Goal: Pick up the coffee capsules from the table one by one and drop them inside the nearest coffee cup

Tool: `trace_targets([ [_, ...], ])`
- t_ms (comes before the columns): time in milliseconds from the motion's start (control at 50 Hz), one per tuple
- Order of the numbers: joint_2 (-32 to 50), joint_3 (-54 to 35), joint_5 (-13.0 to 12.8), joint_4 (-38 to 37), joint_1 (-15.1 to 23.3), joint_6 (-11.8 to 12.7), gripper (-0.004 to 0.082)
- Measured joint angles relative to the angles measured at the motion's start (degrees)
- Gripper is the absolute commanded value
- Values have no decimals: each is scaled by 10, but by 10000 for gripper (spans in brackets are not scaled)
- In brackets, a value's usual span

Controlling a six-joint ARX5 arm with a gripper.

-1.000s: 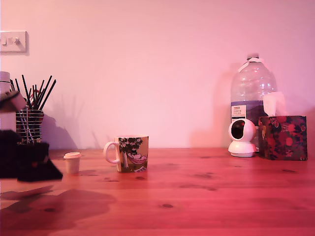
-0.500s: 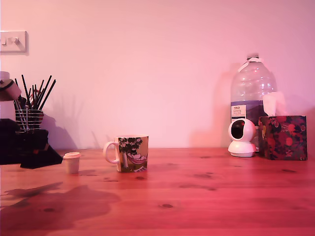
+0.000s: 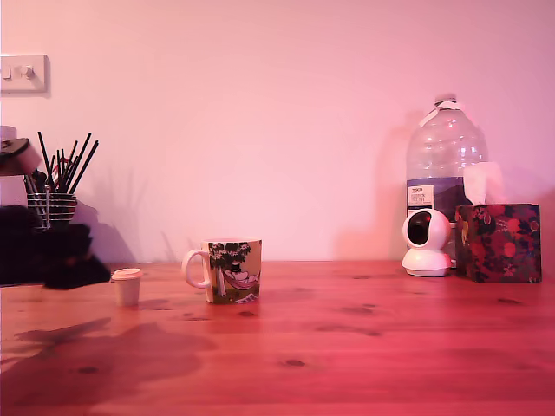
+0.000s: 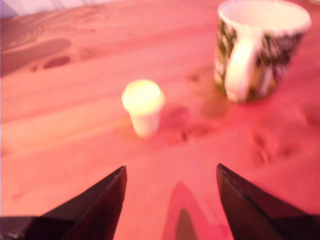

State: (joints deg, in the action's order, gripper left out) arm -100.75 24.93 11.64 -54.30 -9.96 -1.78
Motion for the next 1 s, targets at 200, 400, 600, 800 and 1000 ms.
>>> trace_targets([
  [200, -34, 31, 0, -1, 0, 1, 537],
  [400, -74, 64, 0, -2, 1, 1, 537],
  [600, -110, 88, 0, -4, 3, 1, 537],
  [800, -139, 119, 0, -6, 9, 1, 536],
  [1000, -160, 146, 0, -6, 17, 1, 536],
])
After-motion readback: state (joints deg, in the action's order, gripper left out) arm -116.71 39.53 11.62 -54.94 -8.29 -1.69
